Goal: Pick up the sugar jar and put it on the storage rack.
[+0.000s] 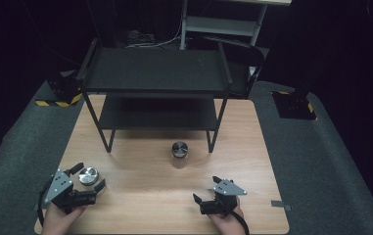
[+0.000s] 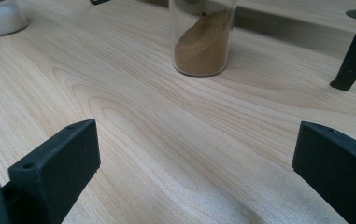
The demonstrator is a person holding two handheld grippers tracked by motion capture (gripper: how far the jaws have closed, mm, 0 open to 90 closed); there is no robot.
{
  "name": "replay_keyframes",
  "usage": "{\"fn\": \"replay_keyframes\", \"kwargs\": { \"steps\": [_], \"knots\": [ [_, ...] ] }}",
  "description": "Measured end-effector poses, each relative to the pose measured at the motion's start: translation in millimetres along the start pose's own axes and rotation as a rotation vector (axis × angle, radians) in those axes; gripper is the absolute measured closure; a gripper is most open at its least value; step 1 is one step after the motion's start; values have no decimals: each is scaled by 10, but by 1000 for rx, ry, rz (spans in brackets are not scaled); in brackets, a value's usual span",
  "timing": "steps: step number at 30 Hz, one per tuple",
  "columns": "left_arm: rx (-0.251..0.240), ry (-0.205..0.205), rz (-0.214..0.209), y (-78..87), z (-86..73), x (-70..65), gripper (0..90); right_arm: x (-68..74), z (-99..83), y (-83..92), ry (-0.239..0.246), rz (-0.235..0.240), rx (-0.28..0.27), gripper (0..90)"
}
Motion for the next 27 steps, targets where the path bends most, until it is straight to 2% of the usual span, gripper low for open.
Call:
{"fn": "replay_keyframes", "kwargs": {
  "steps": [7, 10, 15, 21, 27],
  "knots": [
    [23, 32, -5, -16, -77, 96, 26, 0, -1, 0, 1, 1, -2, 6],
    [20, 45, -24, -20, -110, 132, 32, 0, -2, 0, 2, 2, -2, 6],
    [30, 42, -20, -31, -128, 131, 92, 0, -1, 0, 3, 2, -2, 6],
    [21, 62, -14, -13, -173, 167, 171, 3, -3, 1, 4, 1, -3, 6],
    [15, 113, -17, 3, -209, 212, 228, 2, -3, 0, 4, 2, -3, 6]
  ]
}}
Point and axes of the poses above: each handheld gripper's, and its own axes: y roughly backward along the jaws, z roughly out of its top, x roughly to its left, the point moved 6 cm from there along -y, roughly forward along the jaws, and after that the axes turned 5 degrees about z, right-handed, at the moved point
